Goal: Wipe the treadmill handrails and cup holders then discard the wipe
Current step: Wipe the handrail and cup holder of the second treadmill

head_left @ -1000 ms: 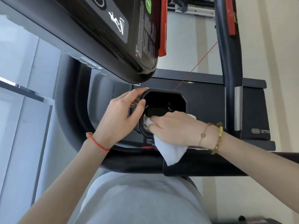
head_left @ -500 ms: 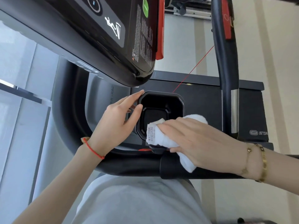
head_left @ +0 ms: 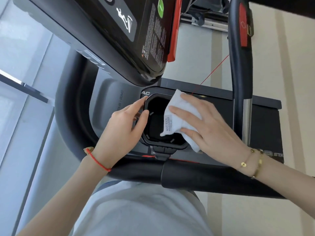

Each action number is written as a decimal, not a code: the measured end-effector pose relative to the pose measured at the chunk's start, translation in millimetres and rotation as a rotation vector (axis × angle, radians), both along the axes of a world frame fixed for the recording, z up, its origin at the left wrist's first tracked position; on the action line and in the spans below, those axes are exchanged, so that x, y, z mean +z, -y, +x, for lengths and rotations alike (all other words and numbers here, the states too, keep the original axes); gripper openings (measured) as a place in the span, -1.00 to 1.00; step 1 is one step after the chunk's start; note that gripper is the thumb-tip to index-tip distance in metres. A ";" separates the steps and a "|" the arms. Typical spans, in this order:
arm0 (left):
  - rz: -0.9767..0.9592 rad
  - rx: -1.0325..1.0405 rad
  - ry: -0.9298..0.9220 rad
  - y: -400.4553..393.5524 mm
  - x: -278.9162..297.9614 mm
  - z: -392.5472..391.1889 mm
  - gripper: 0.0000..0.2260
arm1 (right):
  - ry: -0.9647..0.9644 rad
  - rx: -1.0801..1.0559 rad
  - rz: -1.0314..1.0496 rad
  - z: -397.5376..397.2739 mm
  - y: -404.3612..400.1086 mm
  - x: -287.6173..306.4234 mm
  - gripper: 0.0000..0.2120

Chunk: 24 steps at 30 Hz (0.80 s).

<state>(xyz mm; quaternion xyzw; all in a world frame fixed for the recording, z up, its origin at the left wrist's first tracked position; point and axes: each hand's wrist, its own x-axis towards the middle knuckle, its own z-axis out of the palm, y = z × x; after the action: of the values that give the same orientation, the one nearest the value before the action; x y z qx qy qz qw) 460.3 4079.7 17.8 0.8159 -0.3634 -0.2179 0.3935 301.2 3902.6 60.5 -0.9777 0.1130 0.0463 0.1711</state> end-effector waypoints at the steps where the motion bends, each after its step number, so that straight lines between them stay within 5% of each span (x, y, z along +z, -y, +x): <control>1: -0.008 0.004 0.002 0.3 0.2 -1.4 -0.60 | 0.003 -0.017 0.036 7.4 -0.1 -1.4 -0.57; 12: -0.018 0.056 0.113 -3.8 -7.9 -7.4 -0.58 | 0.151 -0.066 0.337 -5.5 11.4 -17.7 -0.57; 19: -0.009 0.108 0.161 -18.5 4.8 -25.3 -0.61 | 0.121 0.244 -0.008 48.7 15.4 -12.6 -0.56; 24: -0.007 0.196 0.216 -25.2 10.1 -43.6 -0.69 | 0.139 0.518 -0.038 76.2 12.2 -9.2 -0.60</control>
<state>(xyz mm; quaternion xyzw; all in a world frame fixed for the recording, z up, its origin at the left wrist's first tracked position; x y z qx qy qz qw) 416.7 4104.9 27.9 0.8648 -0.3228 -0.0882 0.3744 377.4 3890.4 51.3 -0.9779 -0.1519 0.0190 0.1426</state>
